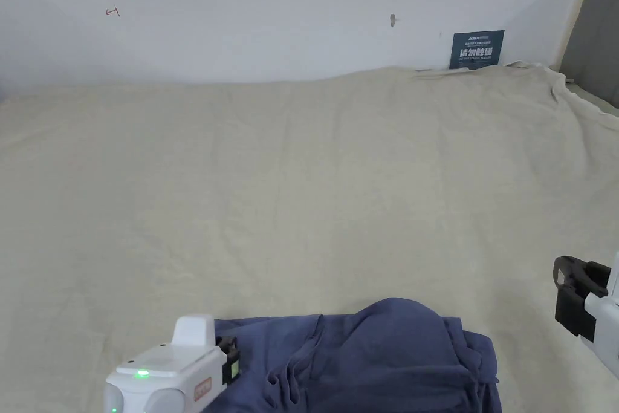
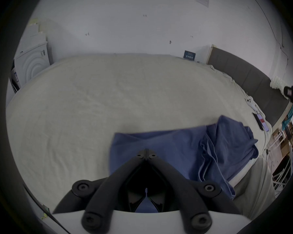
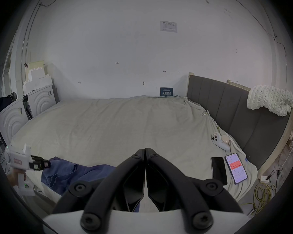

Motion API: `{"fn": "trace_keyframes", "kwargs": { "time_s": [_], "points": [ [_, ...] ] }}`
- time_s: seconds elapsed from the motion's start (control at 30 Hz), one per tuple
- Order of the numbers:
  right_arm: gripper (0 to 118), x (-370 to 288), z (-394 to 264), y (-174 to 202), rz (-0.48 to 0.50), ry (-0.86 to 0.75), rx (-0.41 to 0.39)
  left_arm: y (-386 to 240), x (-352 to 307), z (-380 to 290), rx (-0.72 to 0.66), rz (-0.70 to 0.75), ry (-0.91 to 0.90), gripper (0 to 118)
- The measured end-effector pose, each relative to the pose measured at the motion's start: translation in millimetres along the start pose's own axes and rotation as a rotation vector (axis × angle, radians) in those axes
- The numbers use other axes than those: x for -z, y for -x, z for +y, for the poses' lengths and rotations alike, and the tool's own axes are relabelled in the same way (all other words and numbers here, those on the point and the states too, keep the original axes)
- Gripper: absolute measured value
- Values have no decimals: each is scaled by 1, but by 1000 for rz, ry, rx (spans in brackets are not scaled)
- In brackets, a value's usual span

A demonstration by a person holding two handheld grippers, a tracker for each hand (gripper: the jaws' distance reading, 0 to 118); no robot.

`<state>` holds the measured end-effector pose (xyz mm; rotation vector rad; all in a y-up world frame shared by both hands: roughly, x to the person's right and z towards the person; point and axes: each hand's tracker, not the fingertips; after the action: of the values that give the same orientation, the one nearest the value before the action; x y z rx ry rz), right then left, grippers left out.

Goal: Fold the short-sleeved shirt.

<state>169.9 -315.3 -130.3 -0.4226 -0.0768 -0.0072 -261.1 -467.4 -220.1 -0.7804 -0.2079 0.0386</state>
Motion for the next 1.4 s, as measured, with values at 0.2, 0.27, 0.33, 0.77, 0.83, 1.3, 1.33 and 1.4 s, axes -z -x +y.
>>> {"fn": "trace_keyframes", "kwargs": {
  "time_s": [0.2,0.27,0.33,0.77,0.83,1.3,1.33,1.4],
  "points": [
    [0,-1,-4,-6,-8,10,5,-41,20,-24,29,-18,44,0],
    [0,-1,-6,-8,-14,13,10,-56,23,-29,50,-21,43,0],
    [0,-2,-8,-11,-16,16,15,-67,24,-30,54,-17,31,0],
    [0,-1,-9,-18,-33,27,22,-121,32,-27,93,-118,33,0],
    [0,-1,-8,-18,-36,26,21,-122,33,-25,87,-127,39,0],
    [0,-1,0,-10,-27,14,1,-31,-31,51,-103,-329,40,0],
    [0,0,0,-10,-26,14,1,-20,-33,55,-129,-353,59,0],
    [0,0,1,-8,-20,14,-1,8,-39,61,-187,-376,70,2]
  ]
}}
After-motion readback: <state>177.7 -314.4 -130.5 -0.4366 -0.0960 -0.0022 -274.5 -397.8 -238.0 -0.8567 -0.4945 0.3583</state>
